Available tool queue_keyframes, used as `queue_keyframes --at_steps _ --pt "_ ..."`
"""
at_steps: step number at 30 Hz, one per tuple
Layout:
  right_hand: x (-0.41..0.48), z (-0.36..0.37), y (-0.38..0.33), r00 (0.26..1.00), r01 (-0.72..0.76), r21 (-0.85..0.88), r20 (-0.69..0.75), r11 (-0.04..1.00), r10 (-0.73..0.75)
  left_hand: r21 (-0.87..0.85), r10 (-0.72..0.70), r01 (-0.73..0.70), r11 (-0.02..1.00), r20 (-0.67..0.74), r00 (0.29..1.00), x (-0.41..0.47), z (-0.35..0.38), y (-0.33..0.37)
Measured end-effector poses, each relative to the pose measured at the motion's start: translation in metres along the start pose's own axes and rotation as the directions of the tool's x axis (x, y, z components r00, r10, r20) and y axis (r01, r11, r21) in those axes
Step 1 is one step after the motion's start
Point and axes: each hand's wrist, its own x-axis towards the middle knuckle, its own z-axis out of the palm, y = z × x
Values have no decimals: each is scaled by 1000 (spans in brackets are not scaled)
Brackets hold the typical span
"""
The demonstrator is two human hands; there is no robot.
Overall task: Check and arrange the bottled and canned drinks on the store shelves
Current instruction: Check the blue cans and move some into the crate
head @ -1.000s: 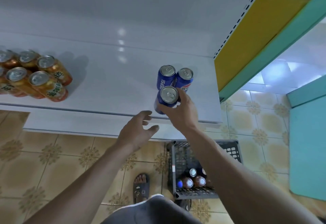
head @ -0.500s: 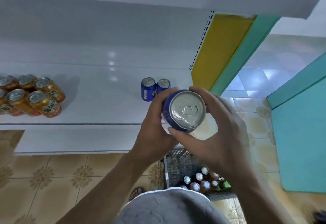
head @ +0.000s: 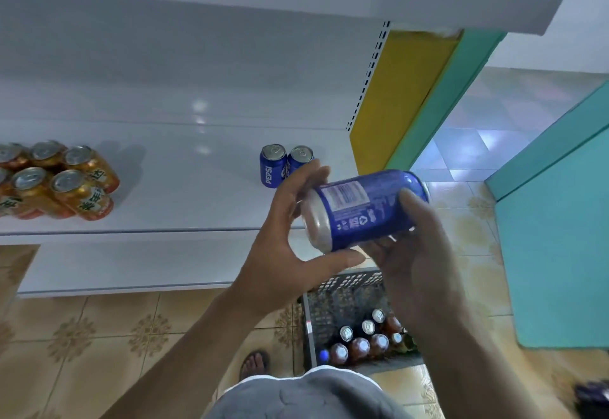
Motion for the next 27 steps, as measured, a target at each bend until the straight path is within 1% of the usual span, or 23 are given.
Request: queue_keyframes --at_steps 1,2,3,4,5,6,7,10,12,14,16,18,20,21,22,23,24,25,26,27 --pt "1 2 4 990 -141 121 28 983 138 -7 5 -5 1000 7 1000 -2 0 2" --pt "1 4 7 958 -286 214 72 934 277 -4 5 -5 1000 20 1000 -3 1 5" --pt "1 6 10 910 -414 289 128 863 394 6 4 -4 1000 38 999 -4 3 8" --pt "1 7 14 864 -503 368 187 782 468 17 3 -4 1000 56 998 -4 5 11" --pt "1 7 18 832 -551 443 233 707 503 28 7 -9 1000 71 997 -4 6 14" --pt "1 7 20 816 -573 502 271 648 510 38 18 -21 999 79 997 -3 7 16" --pt "2 7 22 810 -581 532 303 615 503 38 33 -36 999 77 997 -2 8 18" --pt "4 7 22 794 -608 567 407 556 453 5 64 -65 998 51 997 1 8 21" --pt "7 6 22 782 -623 572 426 534 456 -1 69 -69 998 43 997 2 9 21" --pt "10 3 23 790 -612 560 404 559 460 2 70 -70 998 45 997 4 9 22" --pt "11 4 19 826 -563 511 357 649 436 41 77 -79 996 50 996 5 9 21" --pt "10 6 15 892 -452 391 227 802 392 98 96 -100 990 46 994 8 6 21" --pt "13 4 11 961 -271 244 125 931 247 128 93 -96 987 33 995 12 2 20" --pt "15 3 11 982 -173 161 109 972 157 99 74 -76 992 18 997 14 0 21" --pt "16 1 11 991 -85 65 105 994 78 20 32 -32 999 -17 999 17 0 23" --pt "18 -2 12 995 8 -47 100 999 -3 -106 -45 37 994 -74 996 20 0 26" --pt "18 -5 11 990 104 -165 113 981 -86 -254 -158 121 960 -128 979 23 1 29" --pt "17 -7 9 973 207 -278 163 938 -166 -374 -282 208 904 -156 947 25 2 31" --pt "15 -8 6 945 298 -354 239 887 -222 -437 -376 279 855 -152 914 27 2 32" --pt "14 -8 3 921 354 -397 302 847 -244 -449 -434 333 829 -140 890 28 1 30"
